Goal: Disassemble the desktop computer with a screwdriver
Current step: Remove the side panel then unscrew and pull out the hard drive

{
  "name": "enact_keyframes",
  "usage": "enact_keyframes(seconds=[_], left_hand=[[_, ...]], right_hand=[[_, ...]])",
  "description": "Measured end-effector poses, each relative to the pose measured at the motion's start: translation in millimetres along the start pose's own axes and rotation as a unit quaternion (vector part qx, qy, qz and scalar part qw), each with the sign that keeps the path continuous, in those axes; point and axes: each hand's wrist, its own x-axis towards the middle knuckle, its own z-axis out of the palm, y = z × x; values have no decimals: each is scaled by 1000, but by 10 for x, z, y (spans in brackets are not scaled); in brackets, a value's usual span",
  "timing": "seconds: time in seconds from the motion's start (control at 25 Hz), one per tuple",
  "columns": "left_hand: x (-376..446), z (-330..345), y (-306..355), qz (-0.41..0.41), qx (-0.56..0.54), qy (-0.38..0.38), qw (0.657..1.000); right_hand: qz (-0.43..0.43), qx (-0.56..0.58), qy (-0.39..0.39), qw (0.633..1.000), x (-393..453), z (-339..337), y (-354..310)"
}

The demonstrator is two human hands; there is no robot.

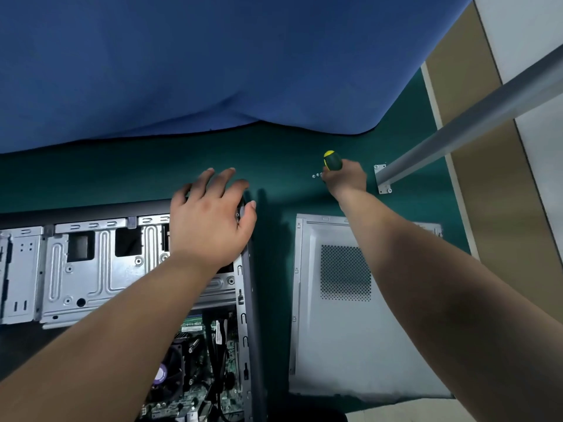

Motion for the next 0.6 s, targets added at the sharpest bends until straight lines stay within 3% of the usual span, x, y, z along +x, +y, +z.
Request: enact_keyframes(seconds=[0.16,0.28,0.44,0.6], left_hand=[[30,-27,9,-5,1,-28,1000],[57,-114,4,-3,3,-88,996],[61,-330,-17,29,-31,-207,977],[-438,-526,292,55,-195,-179,963]], right_hand=[[-25,33,1,999,-210,-276,-87],[-32,145,-21,989,-622,-559,-235],[-24,409,-124,904,-1407,-804,-444],[-19,548,-177,818,-2055,-829,-585]])
